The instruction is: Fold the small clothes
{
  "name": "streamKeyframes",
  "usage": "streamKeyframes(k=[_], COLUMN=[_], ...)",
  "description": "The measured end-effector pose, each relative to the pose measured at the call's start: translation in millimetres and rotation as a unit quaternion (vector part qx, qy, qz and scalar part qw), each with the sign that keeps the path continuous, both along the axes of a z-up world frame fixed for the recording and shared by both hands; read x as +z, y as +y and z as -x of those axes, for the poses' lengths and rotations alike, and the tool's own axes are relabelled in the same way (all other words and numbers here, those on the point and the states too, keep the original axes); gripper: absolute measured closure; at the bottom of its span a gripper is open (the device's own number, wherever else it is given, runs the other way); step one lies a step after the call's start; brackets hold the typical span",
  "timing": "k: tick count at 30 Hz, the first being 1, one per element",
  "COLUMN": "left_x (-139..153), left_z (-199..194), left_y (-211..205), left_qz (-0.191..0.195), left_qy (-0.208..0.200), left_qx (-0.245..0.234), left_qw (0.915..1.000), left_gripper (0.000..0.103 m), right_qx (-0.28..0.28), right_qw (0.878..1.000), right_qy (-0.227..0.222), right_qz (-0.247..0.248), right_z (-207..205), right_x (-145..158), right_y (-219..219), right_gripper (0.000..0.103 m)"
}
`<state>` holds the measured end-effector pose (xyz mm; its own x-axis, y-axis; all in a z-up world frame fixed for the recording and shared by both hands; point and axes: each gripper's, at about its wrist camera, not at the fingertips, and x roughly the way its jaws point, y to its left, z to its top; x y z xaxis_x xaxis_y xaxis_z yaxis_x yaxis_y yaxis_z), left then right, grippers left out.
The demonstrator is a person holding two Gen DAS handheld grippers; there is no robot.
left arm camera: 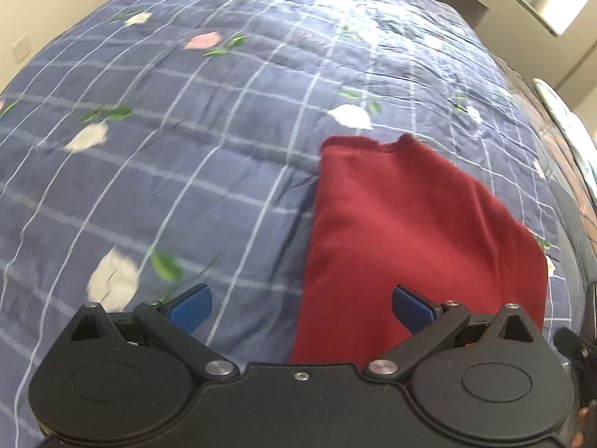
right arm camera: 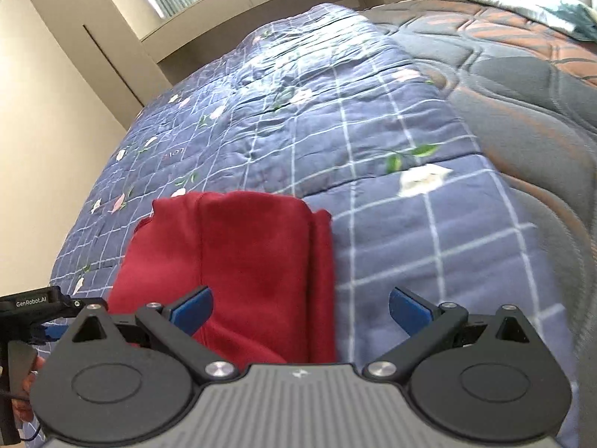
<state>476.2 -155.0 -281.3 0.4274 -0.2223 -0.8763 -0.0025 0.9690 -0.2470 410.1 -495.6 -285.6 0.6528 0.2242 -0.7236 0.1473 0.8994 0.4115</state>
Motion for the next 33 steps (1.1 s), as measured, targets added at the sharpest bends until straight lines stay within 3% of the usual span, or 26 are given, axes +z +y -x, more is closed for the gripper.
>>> streamKeyframes(k=[5,10,26,33], left_x=[-5.2,-13.8,-29.5,-31.2], left_z=[-16.3,-25.7,-33.8,-37.0], left_y=[-10.0,-17.8,-28.9,-32.4], left_qz=[0.010,0.012,0.022,0.037], left_qy=[-0.006,-0.001,0.018,0.028], left_qx=[-0.021,-0.029,-0.045,-0.056], left_qw=[0.9997,0.9995,0.9986,0.9974], left_gripper=[0.001,0.001,0.001,0.001], right_qx=[0.012,-0.004,-0.010,-0.022], right_qw=[1.000,0.999,0.999,0.998], right_qy=[0.008,0.048,0.026,0.052], right_qz=[-0.010,0.001,0.014,-0.001], right_z=[-21.8,-37.4,-34.9,-40.2], right_x=[-13.4,-28.0,-39.1,-36.8], right_y=[5.7,6.5,13.1,13.8], right_gripper=[0.000,0.000,0.000,0.000])
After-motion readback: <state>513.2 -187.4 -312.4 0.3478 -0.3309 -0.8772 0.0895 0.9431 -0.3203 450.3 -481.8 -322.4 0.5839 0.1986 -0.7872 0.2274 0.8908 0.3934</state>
